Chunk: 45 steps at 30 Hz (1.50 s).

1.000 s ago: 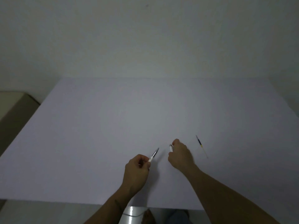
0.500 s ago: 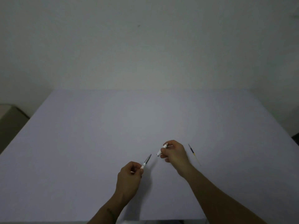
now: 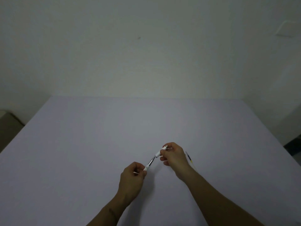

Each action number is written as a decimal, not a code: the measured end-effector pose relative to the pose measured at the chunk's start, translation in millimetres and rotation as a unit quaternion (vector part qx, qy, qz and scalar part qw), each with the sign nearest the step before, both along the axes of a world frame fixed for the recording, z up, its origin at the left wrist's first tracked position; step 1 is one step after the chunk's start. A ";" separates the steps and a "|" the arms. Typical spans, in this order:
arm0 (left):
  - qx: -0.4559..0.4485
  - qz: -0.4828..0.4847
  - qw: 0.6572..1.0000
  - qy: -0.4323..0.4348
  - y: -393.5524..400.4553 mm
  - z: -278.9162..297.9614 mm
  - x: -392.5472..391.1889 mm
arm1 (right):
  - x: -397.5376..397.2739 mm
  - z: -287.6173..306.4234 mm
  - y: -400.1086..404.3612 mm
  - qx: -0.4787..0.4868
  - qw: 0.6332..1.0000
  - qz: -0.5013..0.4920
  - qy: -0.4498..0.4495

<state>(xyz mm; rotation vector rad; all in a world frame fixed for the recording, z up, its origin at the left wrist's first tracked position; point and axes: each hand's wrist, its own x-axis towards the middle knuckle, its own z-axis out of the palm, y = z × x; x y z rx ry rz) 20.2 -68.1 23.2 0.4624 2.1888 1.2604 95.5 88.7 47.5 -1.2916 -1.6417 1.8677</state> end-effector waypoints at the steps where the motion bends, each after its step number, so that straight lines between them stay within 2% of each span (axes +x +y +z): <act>1: 0.000 0.000 1.000 0.001 -0.8 0.7 -0.3 | -0.1 0.5 0.2 -0.006 1.000 0.003 0.003; 7: 0.003 -0.007 1.000 0.005 -1.9 6.2 -0.6 | 0.6 2.0 0.7 -0.019 1.000 0.006 0.002; 14: 0.015 -0.014 1.000 0.016 3.2 15.6 2.4 | 3.6 5.2 -5.0 -0.040 0.995 0.081 -0.033; 17: 0.026 -0.001 1.000 0.007 7.2 22.3 4.1 | 6.8 6.9 -3.0 -0.062 0.995 0.078 -0.014; 27: 0.062 0.045 0.997 0.004 16.0 34.7 3.9 | 2.4 23.1 -6.5 0.017 0.995 0.091 0.024; 33: 0.053 0.020 0.998 0.034 14.1 39.1 2.3 | 0.9 23.7 -12.9 0.020 0.997 0.074 0.027; 39: 0.061 -0.018 0.997 0.039 18.7 40.7 8.1 | 5.0 15.0 -23.5 -0.104 0.992 0.003 0.069; 45: 0.015 -0.056 0.998 0.009 8.8 20.7 16.7 | 18.9 4.6 -17.8 -0.060 0.998 -0.017 0.031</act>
